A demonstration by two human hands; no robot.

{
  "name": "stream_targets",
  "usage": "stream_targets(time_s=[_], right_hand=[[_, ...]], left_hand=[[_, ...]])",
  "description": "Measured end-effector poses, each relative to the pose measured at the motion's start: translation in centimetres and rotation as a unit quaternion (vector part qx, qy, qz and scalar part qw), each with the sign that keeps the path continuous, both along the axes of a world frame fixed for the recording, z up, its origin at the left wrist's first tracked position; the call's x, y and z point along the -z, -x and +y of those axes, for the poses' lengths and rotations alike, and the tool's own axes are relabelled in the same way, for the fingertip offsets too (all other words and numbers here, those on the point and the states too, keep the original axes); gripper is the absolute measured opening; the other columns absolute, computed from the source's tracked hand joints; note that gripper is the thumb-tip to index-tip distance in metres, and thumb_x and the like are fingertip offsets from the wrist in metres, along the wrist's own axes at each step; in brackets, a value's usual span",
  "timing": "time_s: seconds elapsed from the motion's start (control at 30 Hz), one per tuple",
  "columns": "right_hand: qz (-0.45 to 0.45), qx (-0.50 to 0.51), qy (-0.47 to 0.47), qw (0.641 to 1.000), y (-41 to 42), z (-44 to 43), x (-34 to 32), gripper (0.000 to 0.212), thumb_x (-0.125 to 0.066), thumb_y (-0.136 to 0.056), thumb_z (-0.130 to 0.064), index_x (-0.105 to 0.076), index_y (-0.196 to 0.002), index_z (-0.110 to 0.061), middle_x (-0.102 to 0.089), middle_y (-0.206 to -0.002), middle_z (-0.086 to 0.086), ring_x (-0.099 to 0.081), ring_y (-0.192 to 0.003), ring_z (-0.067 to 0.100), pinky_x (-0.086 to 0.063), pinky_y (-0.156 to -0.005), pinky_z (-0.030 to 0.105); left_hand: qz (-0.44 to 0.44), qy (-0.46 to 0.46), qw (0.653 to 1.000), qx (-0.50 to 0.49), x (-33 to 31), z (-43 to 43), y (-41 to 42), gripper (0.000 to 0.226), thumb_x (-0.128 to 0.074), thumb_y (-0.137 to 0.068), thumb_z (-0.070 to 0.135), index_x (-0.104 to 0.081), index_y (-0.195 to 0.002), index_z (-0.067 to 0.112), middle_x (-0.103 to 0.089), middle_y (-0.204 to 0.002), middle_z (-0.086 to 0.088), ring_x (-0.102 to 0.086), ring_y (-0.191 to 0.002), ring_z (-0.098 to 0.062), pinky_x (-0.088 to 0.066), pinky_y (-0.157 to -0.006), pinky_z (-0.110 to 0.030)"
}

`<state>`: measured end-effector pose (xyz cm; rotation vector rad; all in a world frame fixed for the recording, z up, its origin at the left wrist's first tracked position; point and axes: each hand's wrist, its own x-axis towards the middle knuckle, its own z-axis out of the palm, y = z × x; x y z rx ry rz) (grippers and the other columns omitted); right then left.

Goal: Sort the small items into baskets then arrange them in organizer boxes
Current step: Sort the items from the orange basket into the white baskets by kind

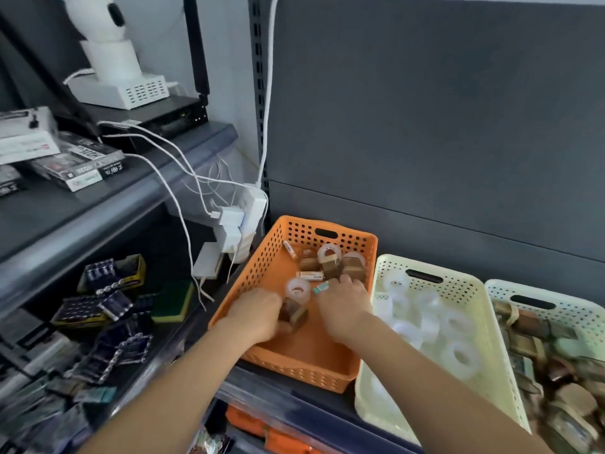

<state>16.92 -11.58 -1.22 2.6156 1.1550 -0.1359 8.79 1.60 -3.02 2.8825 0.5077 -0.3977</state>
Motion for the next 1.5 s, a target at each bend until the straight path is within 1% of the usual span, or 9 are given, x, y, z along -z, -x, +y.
stream_targets(time_s=[0.13, 0.27, 0.4, 0.53, 0.67, 0.8, 0.93, 1.33, 1.5], right_hand=[[0.007, 0.021, 0.103, 0.994, -1.0, 0.4, 0.4, 0.044, -0.049, -0.091, -0.019, -0.047, -0.135, -0.014, -0.042, -0.137, 0.011, -0.035, -0.124, 0.029, -0.034, -0.1, 0.035], [-0.002, 0.022, 0.071, 0.997, -1.3, -0.2, 0.1, 0.039, -0.046, -0.093, -0.014, -0.05, -0.132, -0.01, -0.045, -0.135, 0.01, -0.035, -0.125, 0.029, -0.034, -0.1, 0.034], [0.027, 0.014, -0.128, 0.991, -1.4, -1.8, -1.1, 0.031, -0.051, -0.09, -0.016, -0.058, -0.12, -0.017, -0.055, -0.12, 0.008, -0.048, -0.116, 0.027, -0.043, -0.09, 0.033], [0.054, 0.049, -0.363, 0.929, -1.5, -4.8, -2.6, 0.039, -0.061, -0.084, -0.02, -0.057, -0.123, -0.02, -0.059, -0.115, 0.004, -0.053, -0.108, 0.024, -0.045, -0.082, 0.031], [0.039, 0.1, -0.452, 0.885, -1.4, -9.8, -3.2, 0.035, -0.06, -0.085, -0.021, -0.058, -0.12, -0.022, -0.064, -0.101, 0.001, -0.059, -0.091, 0.022, -0.044, -0.069, 0.031], [0.074, 0.163, -0.441, 0.88, -1.0, -15.4, -2.3, 0.033, -0.061, -0.082, -0.02, -0.056, -0.115, -0.024, -0.066, -0.1, -0.003, -0.061, -0.087, 0.021, -0.047, -0.069, 0.031], [0.083, 0.186, -0.425, 0.882, 0.0, -19.1, -1.5, 0.031, -0.063, -0.079, -0.021, -0.057, -0.11, -0.023, -0.066, -0.1, -0.004, -0.061, -0.086, 0.021, -0.048, -0.069, 0.03], [-0.025, 0.258, -0.437, 0.861, -1.1, -27.8, -1.5, 0.037, -0.062, -0.087, -0.027, -0.054, -0.123, -0.021, -0.063, -0.109, -0.001, -0.061, -0.09, 0.02, -0.047, -0.07, 0.029], [-0.032, 0.27, -0.378, 0.885, -2.0, -30.3, -0.3, 0.036, -0.049, -0.092, -0.01, -0.056, -0.126, -0.022, -0.062, -0.122, -0.002, -0.061, -0.103, 0.022, -0.05, -0.077, 0.031]], left_hand=[[-0.024, 0.015, 1.0, -0.005, 0.8, -0.5, -1.4, 0.033, -0.064, -0.079, 0.056, -0.066, -0.089, 0.024, -0.064, -0.087, 0.003, -0.061, -0.081, -0.016, -0.055, -0.076, -0.036], [-0.041, 0.054, 0.998, -0.011, 1.1, -0.6, -2.0, 0.029, -0.059, -0.08, 0.054, -0.065, -0.085, 0.026, -0.064, -0.084, 0.006, -0.061, -0.075, -0.013, -0.056, -0.071, -0.035], [-0.101, 0.107, 0.989, -0.009, 0.1, -1.2, -2.0, 0.022, -0.062, -0.084, 0.046, -0.057, -0.098, 0.03, -0.062, -0.092, 0.009, -0.058, -0.08, -0.01, -0.054, -0.071, -0.031], [-0.208, 0.168, 0.963, -0.033, -2.1, -3.9, -2.2, 0.045, -0.065, -0.083, 0.046, -0.047, -0.121, 0.03, -0.058, -0.108, 0.014, -0.059, -0.089, -0.007, -0.048, -0.072, -0.023], [-0.246, 0.207, 0.947, -0.013, -4.1, -8.0, -2.9, 0.052, -0.065, -0.083, 0.047, -0.045, -0.127, 0.028, -0.056, -0.12, 0.014, -0.058, -0.105, -0.01, -0.046, -0.086, -0.032], [-0.246, 0.157, 0.954, 0.062, -4.1, -12.5, -3.1, 0.047, -0.069, -0.082, 0.03, -0.048, -0.124, 0.027, -0.056, -0.115, 0.014, -0.054, -0.101, -0.008, -0.043, -0.079, -0.026], [-0.24, 0.087, 0.958, 0.13, -3.1, -15.6, -2.8, 0.039, -0.069, -0.081, 0.028, -0.052, -0.117, 0.026, -0.06, -0.109, 0.011, -0.055, -0.104, -0.012, -0.043, -0.093, -0.037], [-0.277, 0.188, 0.927, 0.169, -4.7, -24.8, -6.3, 0.051, -0.067, -0.086, 0.032, -0.048, -0.131, 0.02, -0.054, -0.127, 0.004, -0.053, -0.113, -0.016, -0.043, -0.092, -0.029], [-0.192, 0.094, 0.941, 0.264, -3.1, -28.5, -8.3, 0.06, -0.051, -0.097, 0.027, -0.024, -0.15, 0.017, -0.018, -0.159, -0.002, -0.027, -0.142, -0.02, -0.021, -0.115, -0.042]])
